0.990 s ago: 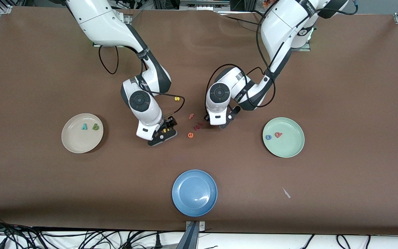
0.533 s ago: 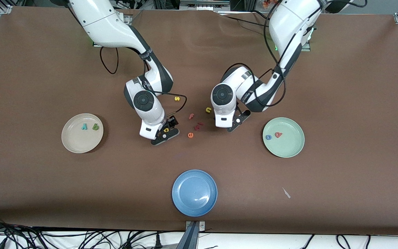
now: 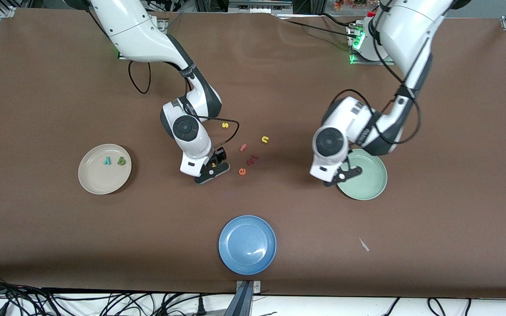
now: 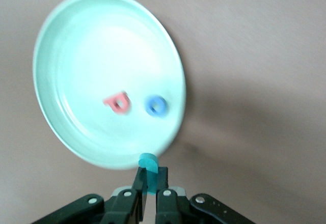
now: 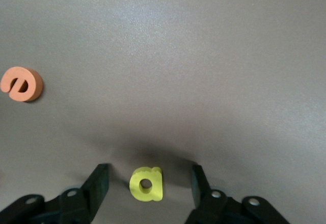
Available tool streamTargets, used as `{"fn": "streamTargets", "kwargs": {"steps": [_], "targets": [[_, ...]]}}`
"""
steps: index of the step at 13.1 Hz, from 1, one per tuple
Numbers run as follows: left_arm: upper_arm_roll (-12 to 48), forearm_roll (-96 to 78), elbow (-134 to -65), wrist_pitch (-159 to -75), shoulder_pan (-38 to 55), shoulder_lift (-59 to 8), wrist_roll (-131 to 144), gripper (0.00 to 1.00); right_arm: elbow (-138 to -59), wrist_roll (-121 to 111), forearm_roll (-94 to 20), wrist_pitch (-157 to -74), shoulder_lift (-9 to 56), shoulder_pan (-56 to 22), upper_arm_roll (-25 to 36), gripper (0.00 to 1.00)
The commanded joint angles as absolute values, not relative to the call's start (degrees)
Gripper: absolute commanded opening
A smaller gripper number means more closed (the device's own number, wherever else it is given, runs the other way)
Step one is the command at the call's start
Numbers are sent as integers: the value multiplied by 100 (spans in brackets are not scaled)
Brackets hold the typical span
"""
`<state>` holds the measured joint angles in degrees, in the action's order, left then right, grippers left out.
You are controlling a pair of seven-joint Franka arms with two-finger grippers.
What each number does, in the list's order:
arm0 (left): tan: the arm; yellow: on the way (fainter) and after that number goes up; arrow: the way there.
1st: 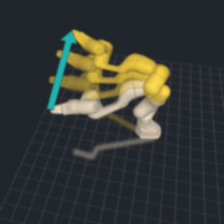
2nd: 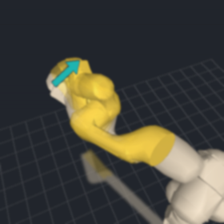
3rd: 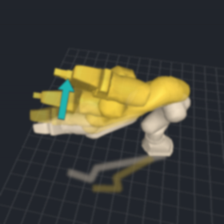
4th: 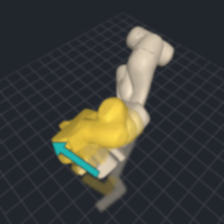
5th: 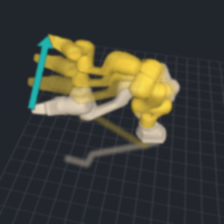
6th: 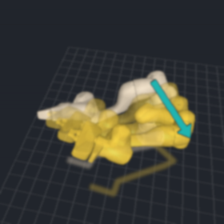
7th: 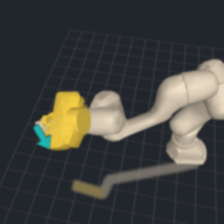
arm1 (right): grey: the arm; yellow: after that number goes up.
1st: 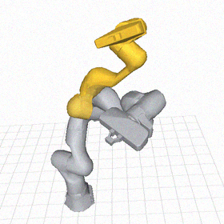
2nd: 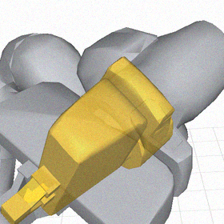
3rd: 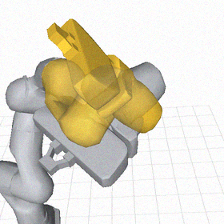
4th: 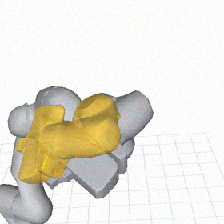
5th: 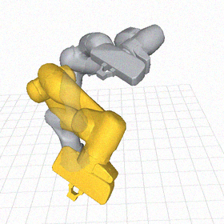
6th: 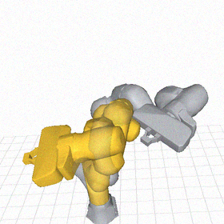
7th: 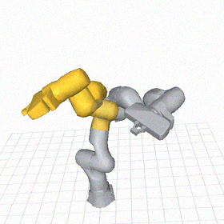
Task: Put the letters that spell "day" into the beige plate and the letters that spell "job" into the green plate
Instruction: 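Place yellow a on the beige plate while the left gripper places cyan r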
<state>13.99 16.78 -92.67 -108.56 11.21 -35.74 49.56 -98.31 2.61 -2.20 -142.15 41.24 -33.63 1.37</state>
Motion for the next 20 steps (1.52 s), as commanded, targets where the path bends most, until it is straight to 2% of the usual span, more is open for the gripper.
{"fn": "streamTargets", "kwargs": {"steps": [1,2,4,7,8,9,10,11,15,20], "targets": [[1485,1793,-9369,-10802,678,-3480,3976,0,-9861,570,-114,-14309,4140,-3445,193,33],[1485,1758,-9387,-10793,520,-3541,3572,0,-9861,606,-114,-14309,4148,-3480,193,28],[1485,1705,-9422,-10793,178,-3673,2790,0,-9870,606,-114,-14309,4148,-3489,193,26],[1485,1696,-9439,-10793,-70,-3963,2172,0,-9853,598,-132,-14300,4148,-3489,193,18],[1485,1705,-9431,-10793,-70,-4016,2136,8,-9809,589,-149,-14248,4114,-3472,193,15],[1485,1696,-9431,-10793,-70,-4025,2005,22,-9748,563,-149,-14047,4061,-3437,211,13],[1485,1670,-9387,-10793,-70,-4017,2013,64,-9651,545,-149,-13697,3939,-3384,315,13],[1494,1600,-9361,-10793,-88,-3964,1969,100,-9572,501,-141,-13363,3824,-3384,456,13],[1538,1433,-9334,-10592,-53,-3666,2004,100,-9746,108,-114,-12543,3341,-3366,983,13],[1600,703,-9334,-10320,-79,-2613,1978,100,-10510,-964,-132,-12506,2866,-3366,1809,13]]}}
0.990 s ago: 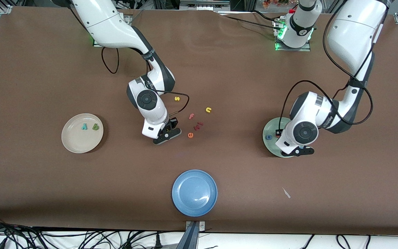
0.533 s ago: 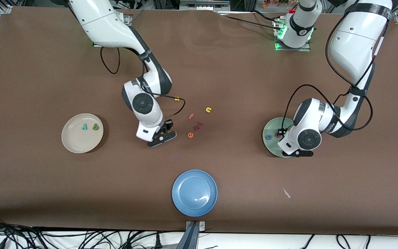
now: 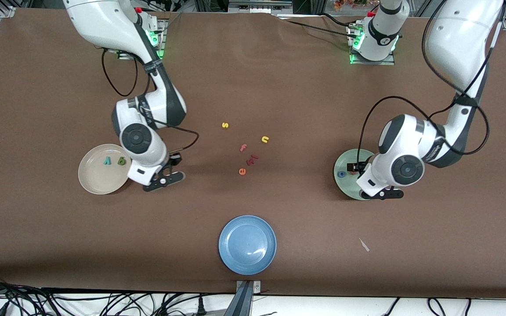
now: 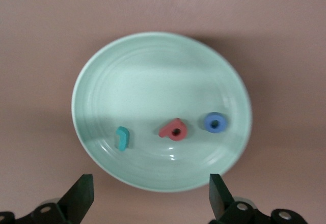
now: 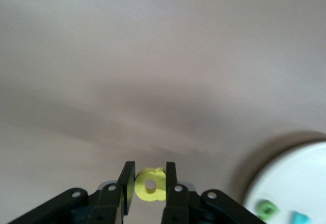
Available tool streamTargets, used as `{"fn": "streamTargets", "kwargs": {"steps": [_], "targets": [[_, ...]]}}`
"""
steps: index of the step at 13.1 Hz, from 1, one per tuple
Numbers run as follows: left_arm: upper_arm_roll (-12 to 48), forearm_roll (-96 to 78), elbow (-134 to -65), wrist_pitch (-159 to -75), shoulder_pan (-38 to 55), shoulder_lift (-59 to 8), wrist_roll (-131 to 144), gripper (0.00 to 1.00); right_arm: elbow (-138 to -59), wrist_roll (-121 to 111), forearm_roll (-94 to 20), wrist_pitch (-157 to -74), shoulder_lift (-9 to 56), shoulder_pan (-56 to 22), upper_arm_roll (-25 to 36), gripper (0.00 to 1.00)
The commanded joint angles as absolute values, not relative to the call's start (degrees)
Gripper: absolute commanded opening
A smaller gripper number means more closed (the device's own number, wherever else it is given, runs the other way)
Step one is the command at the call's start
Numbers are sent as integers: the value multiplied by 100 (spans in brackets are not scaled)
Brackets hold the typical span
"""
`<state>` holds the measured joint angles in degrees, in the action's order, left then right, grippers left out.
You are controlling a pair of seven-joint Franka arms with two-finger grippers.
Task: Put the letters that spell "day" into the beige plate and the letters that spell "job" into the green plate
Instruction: 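Place yellow a on the beige plate while the left gripper places cyan r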
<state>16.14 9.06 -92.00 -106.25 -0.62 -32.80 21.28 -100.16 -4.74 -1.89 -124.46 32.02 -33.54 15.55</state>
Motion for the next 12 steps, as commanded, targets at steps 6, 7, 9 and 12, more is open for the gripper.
{"fn": "streamTargets", "kwargs": {"steps": [6,7,9,12], "targets": [[1617,686,-7843,-8563,-44,-1986,1550,100,-10907,-2241,-220,-12674,2759,-2877,2558,13],[1600,677,-7718,-8517,-114,-1986,1199,100,-10881,-2259,-220,-12683,2847,-2674,2549,13],[1190,380,-7865,-8560,-150,-1602,443,100,-10802,-2652,-211,-12831,2935,-2383,2531,36],[466,-140,-8933,-8962,105,-794,229,100,-10652,-2628,-605,-12788,3050,-2434,2514,100]]}}
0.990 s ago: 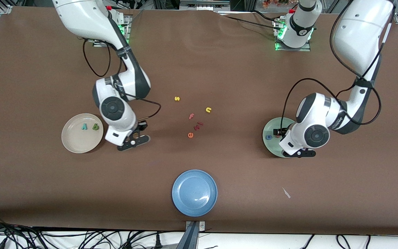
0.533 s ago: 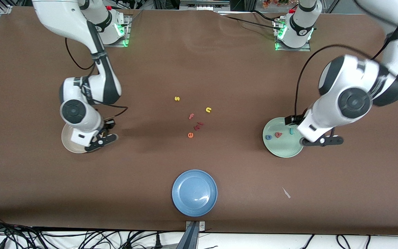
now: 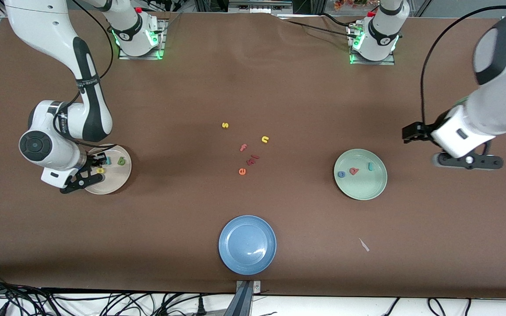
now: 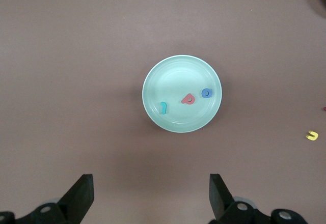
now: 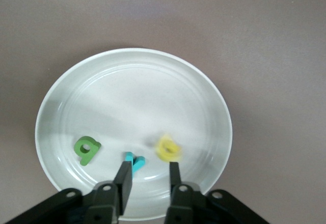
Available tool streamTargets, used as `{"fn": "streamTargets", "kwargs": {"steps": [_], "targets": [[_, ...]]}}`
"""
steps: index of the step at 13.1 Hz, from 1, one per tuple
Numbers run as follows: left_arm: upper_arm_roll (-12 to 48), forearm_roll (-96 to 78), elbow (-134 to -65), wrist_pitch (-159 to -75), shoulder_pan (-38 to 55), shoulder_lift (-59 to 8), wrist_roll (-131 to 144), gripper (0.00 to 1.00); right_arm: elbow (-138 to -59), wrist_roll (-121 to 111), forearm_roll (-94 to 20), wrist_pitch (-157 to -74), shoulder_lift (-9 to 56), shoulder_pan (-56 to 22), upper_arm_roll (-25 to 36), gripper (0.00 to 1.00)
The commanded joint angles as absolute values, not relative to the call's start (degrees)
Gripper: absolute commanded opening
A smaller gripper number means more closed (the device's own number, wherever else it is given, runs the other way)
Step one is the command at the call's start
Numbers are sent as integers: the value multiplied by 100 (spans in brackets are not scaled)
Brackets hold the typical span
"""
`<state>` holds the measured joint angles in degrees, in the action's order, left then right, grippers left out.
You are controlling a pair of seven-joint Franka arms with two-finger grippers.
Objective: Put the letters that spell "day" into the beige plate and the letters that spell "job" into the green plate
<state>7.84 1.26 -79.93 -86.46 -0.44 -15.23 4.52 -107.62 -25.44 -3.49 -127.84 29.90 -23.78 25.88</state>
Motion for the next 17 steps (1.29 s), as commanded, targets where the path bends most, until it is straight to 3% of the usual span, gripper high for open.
{"fn": "streamTargets", "kwargs": {"steps": [1,3,5,13,15,17], "targets": [[466,-141,-9408,-9278,97,-521,246,100,-10626,-2645,-606,-12788,3041,-2513,2505,100],[466,-150,-9991,-9579,114,-72,237,100,-10495,-2654,-615,-12692,3041,-2697,2505,100],[466,-88,-10107,-9580,271,271,237,100,-10328,-2454,-615,-12316,3015,-2882,2505,100],[475,-62,-9740,-9510,334,133,299,100,-9765,-1310,-598,-11470,3023,-3445,2514,100],[492,-53,-9651,-9309,325,123,316,100,-9669,-1135,-589,-11199,3067,-3960,2889,100],[518,69,-9537,-9237,334,106,308,100,-9659,-452,-598,-11092,2954,-4087,2884,100]]}}
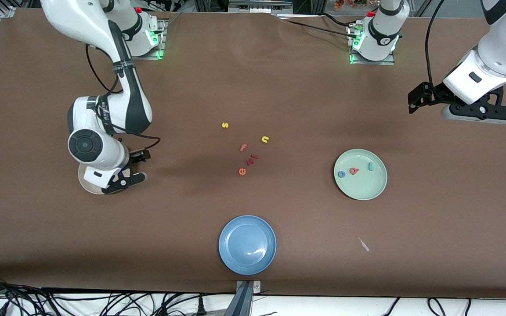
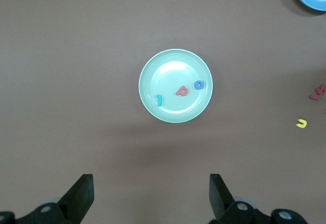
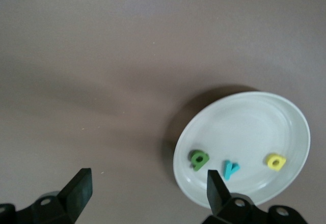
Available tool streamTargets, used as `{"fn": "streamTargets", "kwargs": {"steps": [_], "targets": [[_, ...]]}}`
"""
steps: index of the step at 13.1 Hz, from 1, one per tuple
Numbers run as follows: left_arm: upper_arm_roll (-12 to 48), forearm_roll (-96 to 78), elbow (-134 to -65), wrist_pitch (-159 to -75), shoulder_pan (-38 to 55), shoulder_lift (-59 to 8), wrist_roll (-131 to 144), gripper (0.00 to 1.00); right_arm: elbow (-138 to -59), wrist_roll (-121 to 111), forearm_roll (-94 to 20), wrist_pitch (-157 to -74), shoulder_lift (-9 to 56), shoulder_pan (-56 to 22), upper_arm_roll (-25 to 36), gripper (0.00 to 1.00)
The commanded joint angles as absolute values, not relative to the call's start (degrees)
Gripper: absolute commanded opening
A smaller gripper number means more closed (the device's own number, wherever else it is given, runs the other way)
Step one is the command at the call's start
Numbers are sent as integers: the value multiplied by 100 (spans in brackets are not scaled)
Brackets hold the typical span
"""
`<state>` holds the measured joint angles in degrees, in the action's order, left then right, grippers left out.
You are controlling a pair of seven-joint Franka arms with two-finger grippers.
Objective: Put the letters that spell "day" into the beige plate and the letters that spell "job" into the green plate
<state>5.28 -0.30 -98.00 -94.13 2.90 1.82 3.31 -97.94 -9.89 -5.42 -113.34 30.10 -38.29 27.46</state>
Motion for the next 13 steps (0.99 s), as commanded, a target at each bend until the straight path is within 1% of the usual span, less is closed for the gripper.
{"fn": "streamTargets", "kwargs": {"steps": [1,3,5,7,8,10,11,13], "targets": [[527,201,-9449,-9211,369,97,299,100,-9677,-231,-580,-10970,2814,-4122,2839,100],[667,211,-9431,-9150,360,114,316,100,-9546,-19,-545,-10426,2612,-4140,2717,100],[650,220,-9360,-9149,299,105,273,100,-9388,87,-510,-9978,2418,-4122,2620,100],[633,220,-9360,-9088,281,105,272,100,-9290,341,-475,-9651,1997,-4009,2532,100],[633,228,-9360,-9062,281,105,281,100,-9316,351,-292,-9563,1664,-3782,2262,100],[633,220,-9360,-9018,281,114,316,100,-9316,360,279,-9221,1233,-2957,1349,100],[615,220,-9360,-8974,273,114,325,100,-9325,360,342,-9124,1056,-2701,1232,100],[598,211,-9360,-8921,272,114,325,100,-9325,343,352,-9027,714,-2454,1230,100]]}}
